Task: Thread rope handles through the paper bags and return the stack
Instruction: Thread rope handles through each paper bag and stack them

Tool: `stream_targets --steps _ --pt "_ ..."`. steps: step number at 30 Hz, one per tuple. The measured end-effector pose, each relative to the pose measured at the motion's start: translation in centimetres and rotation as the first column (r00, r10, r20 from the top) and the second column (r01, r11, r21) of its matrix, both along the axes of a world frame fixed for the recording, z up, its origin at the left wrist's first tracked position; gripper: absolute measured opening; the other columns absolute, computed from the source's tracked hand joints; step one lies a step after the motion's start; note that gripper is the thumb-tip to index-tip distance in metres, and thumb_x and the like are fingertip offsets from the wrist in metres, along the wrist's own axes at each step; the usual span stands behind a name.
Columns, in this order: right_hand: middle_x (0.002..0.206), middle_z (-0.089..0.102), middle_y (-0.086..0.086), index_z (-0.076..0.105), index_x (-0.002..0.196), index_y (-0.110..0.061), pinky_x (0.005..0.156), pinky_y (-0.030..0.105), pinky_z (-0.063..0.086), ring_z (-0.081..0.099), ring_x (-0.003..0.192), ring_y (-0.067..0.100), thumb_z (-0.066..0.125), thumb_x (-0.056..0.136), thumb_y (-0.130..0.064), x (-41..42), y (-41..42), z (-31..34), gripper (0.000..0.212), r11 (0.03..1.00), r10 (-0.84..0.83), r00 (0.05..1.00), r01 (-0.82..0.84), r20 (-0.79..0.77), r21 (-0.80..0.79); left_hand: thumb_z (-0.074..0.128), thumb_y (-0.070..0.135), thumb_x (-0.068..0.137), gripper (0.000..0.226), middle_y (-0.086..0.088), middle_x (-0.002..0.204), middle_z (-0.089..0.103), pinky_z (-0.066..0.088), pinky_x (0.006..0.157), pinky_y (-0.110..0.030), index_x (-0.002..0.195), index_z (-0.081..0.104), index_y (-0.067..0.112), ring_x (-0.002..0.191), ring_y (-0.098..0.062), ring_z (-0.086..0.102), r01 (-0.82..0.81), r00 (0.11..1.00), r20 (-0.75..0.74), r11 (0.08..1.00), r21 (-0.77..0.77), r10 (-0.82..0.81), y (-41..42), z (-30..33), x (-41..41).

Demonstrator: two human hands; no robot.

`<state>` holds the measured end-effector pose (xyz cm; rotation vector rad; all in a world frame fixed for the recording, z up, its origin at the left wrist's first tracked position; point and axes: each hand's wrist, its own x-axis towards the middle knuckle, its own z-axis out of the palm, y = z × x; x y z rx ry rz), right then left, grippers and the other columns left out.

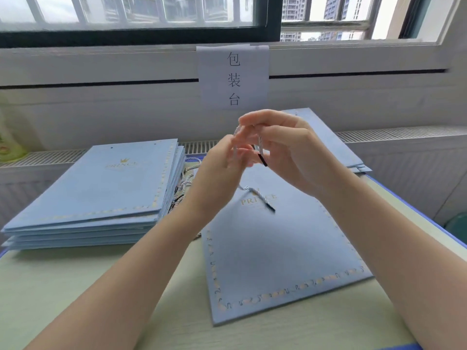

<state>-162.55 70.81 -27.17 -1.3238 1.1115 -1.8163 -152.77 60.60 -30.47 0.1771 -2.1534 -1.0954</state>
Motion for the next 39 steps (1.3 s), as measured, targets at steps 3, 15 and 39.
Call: stream_targets --steps 3,15,39 --pt "0.087 0.065 0.007 0.065 0.097 -0.009 0.079 0.033 0.051 0.063 0.087 0.022 0.037 0.092 0.005 -1.0 0.0 -0.3 0.031 0.988 -0.154 0.986 0.153 0.065 0.024 0.049 0.013 0.097 0.012 0.003 0.065 0.067 0.051 0.065 -0.022 0.087 0.056 0.012 0.061 -0.011 0.065 0.042 0.999 -0.013 0.969 0.244 -0.040 -0.3 -0.2 0.3" --pt "0.102 0.062 0.008 0.063 0.101 -0.015 0.083 0.034 0.043 0.056 0.099 0.026 0.037 0.085 -0.003 -5.3 -0.5 -3.4 0.033 0.331 -0.630 0.357 0.927 -0.689 0.177 0.049 0.014 0.097 0.025 0.007 0.047 0.045 0.030 0.044 -0.014 0.075 0.061 0.010 0.037 -0.002 0.036 -0.277 0.955 -0.036 0.925 0.261 0.296 -2.7 -1.1 0.0" --pt "0.089 0.061 0.003 0.063 0.101 -0.010 0.071 0.022 0.038 0.056 0.090 0.022 0.037 0.085 0.007 -3.6 -1.8 -5.3 0.035 0.623 -0.348 0.413 0.773 -0.842 0.121 0.047 0.016 0.094 0.043 -0.020 0.132 0.039 0.032 0.085 -0.033 0.131 0.031 0.002 0.115 -0.032 0.040 -0.464 0.744 0.472 0.874 -0.146 0.473 -2.4 -2.9 -0.2"
